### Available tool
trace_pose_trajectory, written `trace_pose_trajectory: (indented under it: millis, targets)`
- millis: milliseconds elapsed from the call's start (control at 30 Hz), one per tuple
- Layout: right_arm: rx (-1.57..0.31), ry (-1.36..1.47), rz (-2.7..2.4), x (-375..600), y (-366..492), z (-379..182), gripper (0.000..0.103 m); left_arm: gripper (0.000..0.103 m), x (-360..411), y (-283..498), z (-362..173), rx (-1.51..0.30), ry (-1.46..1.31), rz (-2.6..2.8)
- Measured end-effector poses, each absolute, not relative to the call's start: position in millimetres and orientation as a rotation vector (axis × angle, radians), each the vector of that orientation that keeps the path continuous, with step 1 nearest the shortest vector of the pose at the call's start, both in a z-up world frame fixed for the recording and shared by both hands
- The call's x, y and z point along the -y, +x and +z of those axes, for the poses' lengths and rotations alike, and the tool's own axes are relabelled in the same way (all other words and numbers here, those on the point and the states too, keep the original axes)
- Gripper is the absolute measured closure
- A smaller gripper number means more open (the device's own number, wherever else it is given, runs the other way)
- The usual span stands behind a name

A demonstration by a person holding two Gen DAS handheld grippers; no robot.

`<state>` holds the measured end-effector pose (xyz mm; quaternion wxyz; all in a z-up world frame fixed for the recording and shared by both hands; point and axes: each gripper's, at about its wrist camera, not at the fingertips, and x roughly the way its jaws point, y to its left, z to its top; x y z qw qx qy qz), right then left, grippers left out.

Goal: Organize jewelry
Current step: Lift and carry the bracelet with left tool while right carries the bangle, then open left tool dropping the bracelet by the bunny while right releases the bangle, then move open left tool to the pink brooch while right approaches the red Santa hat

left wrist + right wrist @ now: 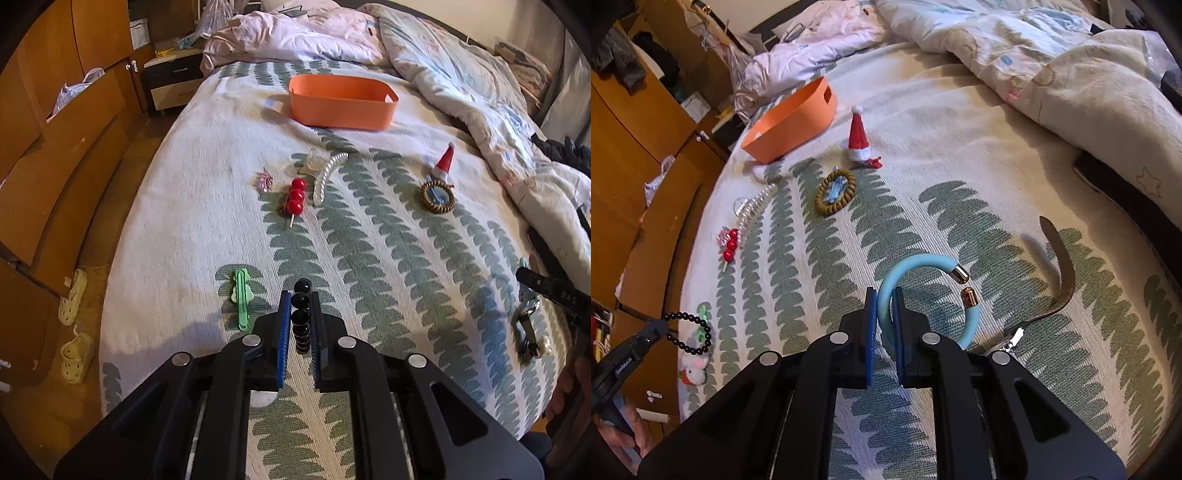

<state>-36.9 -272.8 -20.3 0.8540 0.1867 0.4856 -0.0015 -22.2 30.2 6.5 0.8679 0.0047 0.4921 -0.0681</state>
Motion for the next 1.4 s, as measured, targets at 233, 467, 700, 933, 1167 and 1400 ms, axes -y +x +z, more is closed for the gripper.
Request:
trace_pose_trajectory:
  millis: [233,467,700,933,1167,1400]
  targets:
    - [-1.043,0.379,-0.055,278.2,-32.1,-30.4,0.092,0.093,-34.9,-20.0,-9.8,-1.067,0.008,-0.098]
    - [-1.039,0.353,-0.076,279.4,-33.5,-28.1,0.085,0.091,-36.7,-25.6,3.9,-1.025,-0.002,-0.101]
    - [-0.961,0.392,-0.069,288.1,-40.9,-13.8,0.085,0.090,-39.2,-25.1,15.4,-0.997,-0.018,-0.105]
    - [-0.784,0.442,-0.065,303.4,-57.3,14.9,0.069,0.068,-58.7,-17.4,28.5,-0.955,-0.063,-0.070]
    - [-0.749,0.477,-0.125,323.2,-59.8,18.4,0.043,0.045,-63.7,-7.8,32.0,-0.910,-0.058,-0.038]
    - [-0.799,0.409,-0.135,305.6,-44.2,11.2,0.043,0.045,-64.6,14.7,16.1,-0.951,-0.071,-0.042]
